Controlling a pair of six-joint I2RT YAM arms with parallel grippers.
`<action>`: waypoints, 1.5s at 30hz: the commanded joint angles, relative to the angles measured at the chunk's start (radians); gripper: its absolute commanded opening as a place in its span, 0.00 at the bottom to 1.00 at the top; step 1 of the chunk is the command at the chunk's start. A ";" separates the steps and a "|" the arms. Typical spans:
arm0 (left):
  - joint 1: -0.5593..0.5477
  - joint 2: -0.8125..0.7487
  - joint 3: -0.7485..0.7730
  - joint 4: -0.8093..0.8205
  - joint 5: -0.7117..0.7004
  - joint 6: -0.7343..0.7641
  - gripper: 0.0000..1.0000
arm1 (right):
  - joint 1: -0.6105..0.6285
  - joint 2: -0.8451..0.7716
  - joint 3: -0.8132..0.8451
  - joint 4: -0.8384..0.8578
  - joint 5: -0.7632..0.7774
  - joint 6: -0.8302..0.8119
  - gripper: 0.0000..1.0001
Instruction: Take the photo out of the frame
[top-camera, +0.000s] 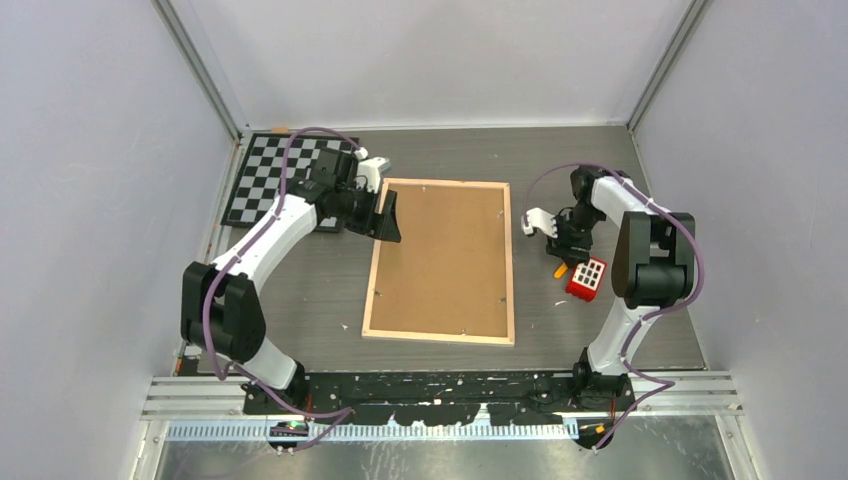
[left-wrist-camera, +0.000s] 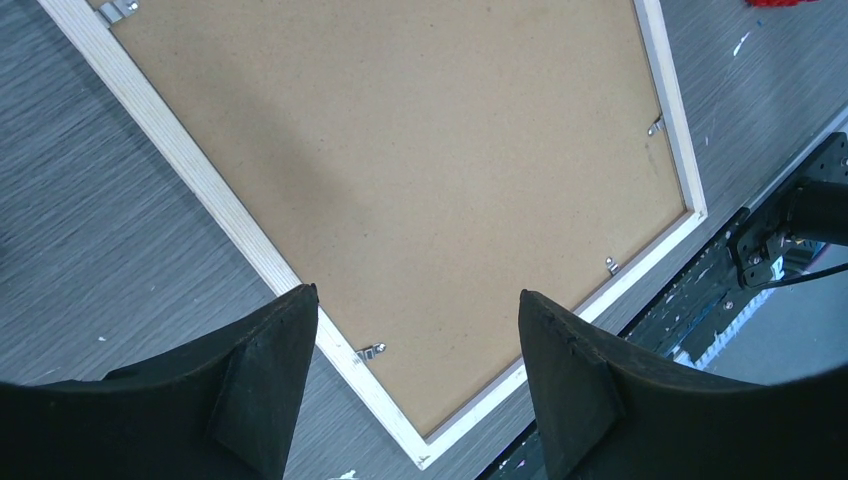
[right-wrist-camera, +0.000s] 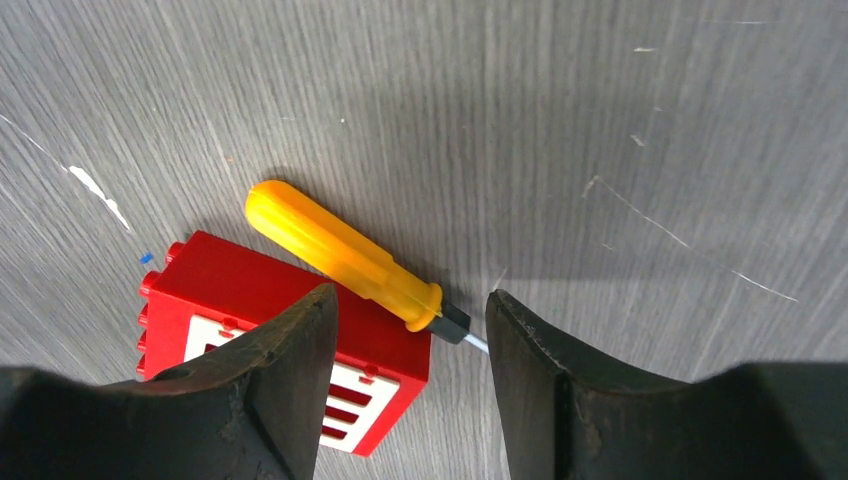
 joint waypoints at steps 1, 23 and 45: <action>0.014 0.010 0.042 -0.012 0.003 0.004 0.74 | -0.006 -0.006 -0.020 0.019 0.028 -0.081 0.61; 0.102 -0.044 0.084 0.050 0.129 -0.012 0.79 | -0.008 0.150 0.060 0.063 -0.001 -0.161 0.39; 0.173 0.103 0.534 -0.235 0.282 0.090 1.00 | 0.029 0.064 0.637 -0.372 -0.249 0.139 0.01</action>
